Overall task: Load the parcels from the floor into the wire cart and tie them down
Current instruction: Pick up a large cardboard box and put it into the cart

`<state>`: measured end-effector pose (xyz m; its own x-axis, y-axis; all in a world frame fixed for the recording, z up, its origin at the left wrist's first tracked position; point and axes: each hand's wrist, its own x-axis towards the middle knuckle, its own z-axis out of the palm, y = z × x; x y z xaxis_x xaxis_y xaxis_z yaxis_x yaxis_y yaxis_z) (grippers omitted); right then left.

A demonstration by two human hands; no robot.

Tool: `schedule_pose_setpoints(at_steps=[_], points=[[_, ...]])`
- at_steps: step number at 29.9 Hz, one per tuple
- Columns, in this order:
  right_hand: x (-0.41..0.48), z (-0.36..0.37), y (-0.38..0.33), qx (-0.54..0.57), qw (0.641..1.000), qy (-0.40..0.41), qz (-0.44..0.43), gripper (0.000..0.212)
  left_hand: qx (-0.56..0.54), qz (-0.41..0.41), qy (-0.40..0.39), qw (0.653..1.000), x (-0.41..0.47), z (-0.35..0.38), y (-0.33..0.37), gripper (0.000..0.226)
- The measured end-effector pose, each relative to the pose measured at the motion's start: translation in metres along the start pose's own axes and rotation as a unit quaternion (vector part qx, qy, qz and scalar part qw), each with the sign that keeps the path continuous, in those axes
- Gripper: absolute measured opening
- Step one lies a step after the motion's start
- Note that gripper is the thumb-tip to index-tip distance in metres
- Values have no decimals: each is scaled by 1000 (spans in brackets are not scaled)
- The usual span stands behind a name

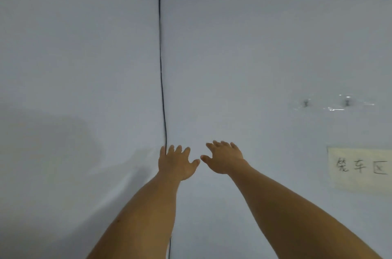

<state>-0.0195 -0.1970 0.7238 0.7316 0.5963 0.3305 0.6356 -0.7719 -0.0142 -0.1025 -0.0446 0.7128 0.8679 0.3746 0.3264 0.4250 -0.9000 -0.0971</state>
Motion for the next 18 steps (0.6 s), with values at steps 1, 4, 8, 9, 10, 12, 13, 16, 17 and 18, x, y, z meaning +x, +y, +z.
schedule_pose_setpoints(at_steps=[1, 4, 8, 9, 10, 12, 13, 16, 17, 18], points=[[4, 1, 8, -8, 1000, 5, 20, 70, -5, 10, 8, 1000, 15, 4, 5, 76], [16, 3, 29, -9, 996, 10, 83, 71, -12, 52, 21, 998, 54, 16, 12, 76], [26, 19, 46, -6, 988, 2, 152, 71, -42, 96, 11, 994, 88, 35, 18, 74], [26, 25, 48, -8, 987, 1, 161, 71, -48, 105, 6, 993, 94, 40, 19, 74], [28, 31, 49, -10, 986, 0, 168, 71, -53, 114, 2, 992, 101, 46, 21, 74], [30, 45, 52, -13, 984, -6, 179, 71, -57, 131, -4, 990, 110, 60, 25, 74], [33, 52, 53, -15, 983, -10, 183, 71, -57, 138, -8, 989, 115, 67, 28, 74], [44, 74, 59, -20, 981, -20, 189, 72, -63, 157, -21, 985, 125, 88, 36, 75], [49, 82, 61, -20, 982, -23, 189, 72, -65, 160, -25, 985, 129, 97, 37, 74], [54, 90, 63, -19, 982, -25, 187, 72, -67, 161, -31, 984, 132, 107, 38, 74]])
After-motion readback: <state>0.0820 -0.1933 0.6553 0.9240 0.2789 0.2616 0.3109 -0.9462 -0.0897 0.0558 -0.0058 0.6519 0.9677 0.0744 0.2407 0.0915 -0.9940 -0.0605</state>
